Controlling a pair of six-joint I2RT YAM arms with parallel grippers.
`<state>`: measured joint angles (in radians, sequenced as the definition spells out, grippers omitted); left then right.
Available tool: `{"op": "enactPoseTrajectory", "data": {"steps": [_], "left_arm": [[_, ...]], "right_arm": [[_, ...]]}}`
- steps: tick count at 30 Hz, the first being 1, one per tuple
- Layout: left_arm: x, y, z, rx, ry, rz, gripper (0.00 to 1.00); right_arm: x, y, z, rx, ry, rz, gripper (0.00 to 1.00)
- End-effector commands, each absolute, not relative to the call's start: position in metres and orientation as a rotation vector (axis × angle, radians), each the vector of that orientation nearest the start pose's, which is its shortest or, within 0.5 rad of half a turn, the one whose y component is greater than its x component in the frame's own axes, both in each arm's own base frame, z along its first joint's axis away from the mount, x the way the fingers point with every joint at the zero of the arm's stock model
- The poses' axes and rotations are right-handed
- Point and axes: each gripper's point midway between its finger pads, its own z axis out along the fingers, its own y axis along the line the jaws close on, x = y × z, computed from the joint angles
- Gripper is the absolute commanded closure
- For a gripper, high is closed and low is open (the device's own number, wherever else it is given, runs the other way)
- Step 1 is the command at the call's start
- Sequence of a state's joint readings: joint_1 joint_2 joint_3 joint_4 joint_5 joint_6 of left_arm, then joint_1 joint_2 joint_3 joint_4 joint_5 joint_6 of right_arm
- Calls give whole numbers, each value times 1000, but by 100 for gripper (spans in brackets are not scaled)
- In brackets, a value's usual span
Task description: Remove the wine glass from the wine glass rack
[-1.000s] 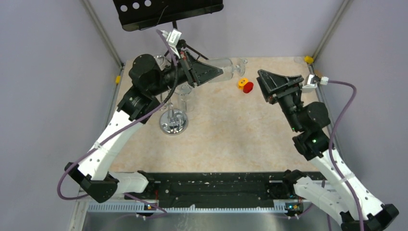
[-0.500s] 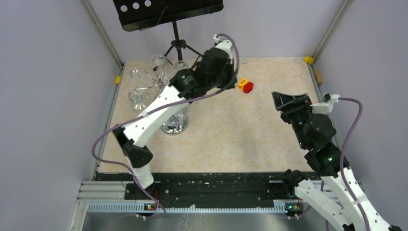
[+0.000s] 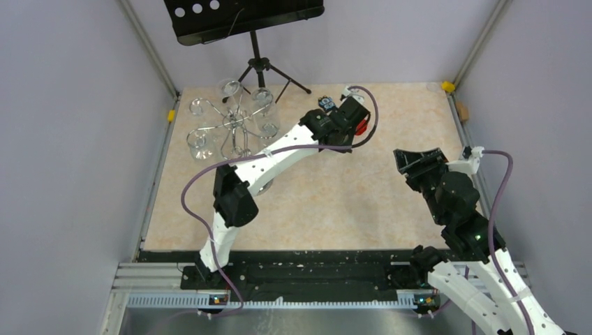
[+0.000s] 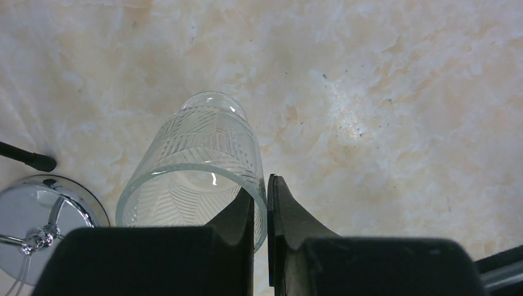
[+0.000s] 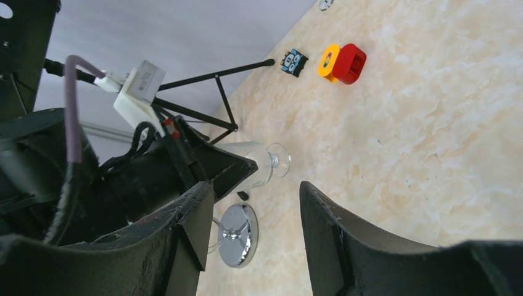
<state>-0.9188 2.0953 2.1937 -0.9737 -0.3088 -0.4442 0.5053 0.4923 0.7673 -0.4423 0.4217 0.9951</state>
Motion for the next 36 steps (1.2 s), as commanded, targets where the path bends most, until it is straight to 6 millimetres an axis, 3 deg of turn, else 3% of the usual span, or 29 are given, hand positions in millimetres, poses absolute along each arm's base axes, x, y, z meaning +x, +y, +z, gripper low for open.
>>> {"op": "enactPoseTrajectory", "data": {"steps": [1,7,13,24,28,30,36], "left_arm": [[365,-393,210,397,2315,-210,100],[378,-398,174,352,2378,-251,100],[395,-382,149,287,2433,-221,100],[402,-360,114,267,2480,-113,98],[399,-359,105,276,2500,-104,91],[400,-357,108,271,2495,-98,81],[407,-353,143,254,2415,-103,54]], "right_arm": [[236,86,293,735,1635,740,46],[236,94,286,738,1655,786,46],[237,96,281,734,1676,775,46],[237,99,279,736,1689,788,47],[237,101,281,731,1686,800,47],[236,100,282,732,1686,801,47],[236,103,281,725,1692,811,47]]}}
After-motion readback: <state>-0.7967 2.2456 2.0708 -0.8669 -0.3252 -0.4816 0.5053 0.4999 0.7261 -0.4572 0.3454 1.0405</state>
